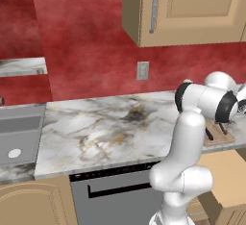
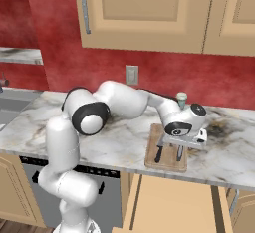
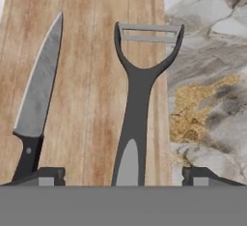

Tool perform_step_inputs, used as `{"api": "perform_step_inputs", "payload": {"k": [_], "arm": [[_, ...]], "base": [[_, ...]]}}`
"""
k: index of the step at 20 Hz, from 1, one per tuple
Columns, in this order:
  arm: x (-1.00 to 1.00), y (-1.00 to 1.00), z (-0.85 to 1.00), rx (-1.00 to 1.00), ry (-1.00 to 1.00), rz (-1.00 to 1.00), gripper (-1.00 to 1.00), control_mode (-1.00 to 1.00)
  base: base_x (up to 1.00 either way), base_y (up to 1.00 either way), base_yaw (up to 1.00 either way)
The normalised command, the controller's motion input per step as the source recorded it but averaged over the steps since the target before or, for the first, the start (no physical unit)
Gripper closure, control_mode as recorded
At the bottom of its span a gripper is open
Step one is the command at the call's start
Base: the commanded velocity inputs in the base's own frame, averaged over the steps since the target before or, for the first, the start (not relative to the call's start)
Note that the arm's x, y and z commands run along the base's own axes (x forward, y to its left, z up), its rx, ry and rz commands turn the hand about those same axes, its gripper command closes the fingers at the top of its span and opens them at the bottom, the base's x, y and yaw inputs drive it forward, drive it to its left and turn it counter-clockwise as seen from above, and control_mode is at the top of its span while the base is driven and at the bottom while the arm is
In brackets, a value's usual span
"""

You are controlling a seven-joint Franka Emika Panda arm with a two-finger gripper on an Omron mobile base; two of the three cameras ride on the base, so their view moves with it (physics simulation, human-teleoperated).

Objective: Open the drawer on the right and place the cutting tools on the cutting board.

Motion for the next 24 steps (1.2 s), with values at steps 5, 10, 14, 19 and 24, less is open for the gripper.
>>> {"api": "perform_step_inputs", "payload": {"k": [5, 10, 14, 19, 24], "arm": [[-0.53, 0.4, 0.39, -0.02, -0.09, 0.0, -1.0, -1.0], [-0.54, 0.55, 0.57, -0.05, -0.04, 0.0, -1.0, -1.0], [-0.45, 0.49, 0.61, -0.04, 0.0, 0.0, -1.0, -1.0], [-0.38, 0.37, 0.53, -0.03, 0.0, 0.0, -1.0, -1.0], [-0.07, 0.61, 0.37, -0.03, 0.0, -0.11, -1.0, -1.0]], "base": [[0.0, 0.0, 0.0], [0.0, 0.0, 0.0], [0.0, 0.0, 0.0], [0.0, 0.0, 0.0], [0.0, 0.0, 0.0]]}}
